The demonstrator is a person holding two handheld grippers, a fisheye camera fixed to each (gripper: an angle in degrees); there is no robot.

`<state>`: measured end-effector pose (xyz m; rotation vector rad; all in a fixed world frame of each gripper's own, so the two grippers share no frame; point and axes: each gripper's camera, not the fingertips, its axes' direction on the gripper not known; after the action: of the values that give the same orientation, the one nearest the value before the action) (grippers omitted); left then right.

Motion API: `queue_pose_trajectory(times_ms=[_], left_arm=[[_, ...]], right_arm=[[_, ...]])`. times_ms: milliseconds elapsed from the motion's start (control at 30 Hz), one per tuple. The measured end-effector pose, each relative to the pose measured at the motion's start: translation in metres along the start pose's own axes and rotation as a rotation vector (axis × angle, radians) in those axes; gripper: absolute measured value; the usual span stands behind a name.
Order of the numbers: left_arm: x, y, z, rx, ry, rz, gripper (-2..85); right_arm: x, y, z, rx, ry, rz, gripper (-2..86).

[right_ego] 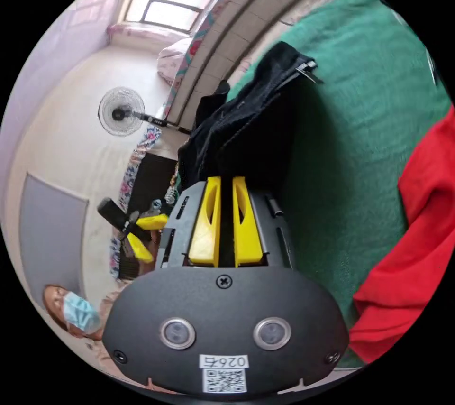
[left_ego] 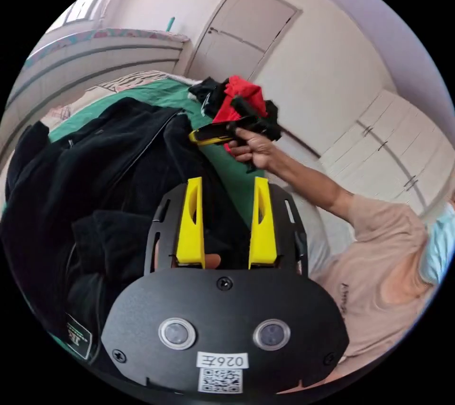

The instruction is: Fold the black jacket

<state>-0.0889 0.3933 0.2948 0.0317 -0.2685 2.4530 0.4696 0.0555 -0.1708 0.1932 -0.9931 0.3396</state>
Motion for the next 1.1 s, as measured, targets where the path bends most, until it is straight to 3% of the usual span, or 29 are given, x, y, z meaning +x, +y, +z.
queue_pose_trajectory(times_ms=[33, 100, 200, 267, 367, 533, 700, 767, 900, 933, 1100], left_arm=[[-0.002, -0.017, 0.034, -0.113, -0.13, -0.017, 11.1], [-0.018, -0.025, 0.057, -0.193, -0.134, -0.041, 5.0], [-0.072, 0.007, 0.024, -0.046, -0.056, -0.24, 2.8], [-0.108, 0.049, -0.001, 0.078, 0.042, -0.36, 2.0], [-0.126, 0.085, -0.011, 0.185, 0.16, -0.418, 1.8], [-0.116, 0.097, -0.014, 0.257, 0.214, -0.41, 2.4], [-0.093, 0.086, -0.019, 0.248, 0.179, -0.339, 2.9], [-0.083, 0.077, -0.015, 0.207, 0.155, -0.315, 3.2], [-0.069, 0.062, -0.017, 0.215, 0.174, -0.285, 3.7], [-0.062, 0.055, -0.018, 0.218, 0.195, -0.274, 3.7], [0.018, 0.0, 0.008, 0.174, 0.298, -0.108, 3.7]], right_arm=[[-0.01, 0.003, -0.001, 0.001, 0.008, -0.039, 2.7], [-0.032, 0.022, -0.018, 0.026, 0.124, -0.104, 1.7], [-0.026, 0.055, -0.05, 0.122, 0.444, -0.025, 1.0], [-0.021, 0.074, -0.065, 0.186, 0.554, 0.009, 0.7], [-0.029, 0.1, -0.054, 0.227, 0.538, -0.052, 2.9], [-0.059, 0.103, 0.062, -0.014, 0.437, -0.297, 10.1], [-0.06, 0.101, 0.226, -0.34, 0.639, -0.421, 21.9], [-0.055, 0.109, 0.276, -0.425, 0.77, -0.444, 21.3], [-0.092, 0.139, 0.29, -0.439, 0.876, -0.586, 2.0], [-0.095, 0.142, 0.283, -0.441, 0.868, -0.58, 1.1], [-0.091, 0.205, 0.146, -0.445, 0.713, -0.464, -1.0]])
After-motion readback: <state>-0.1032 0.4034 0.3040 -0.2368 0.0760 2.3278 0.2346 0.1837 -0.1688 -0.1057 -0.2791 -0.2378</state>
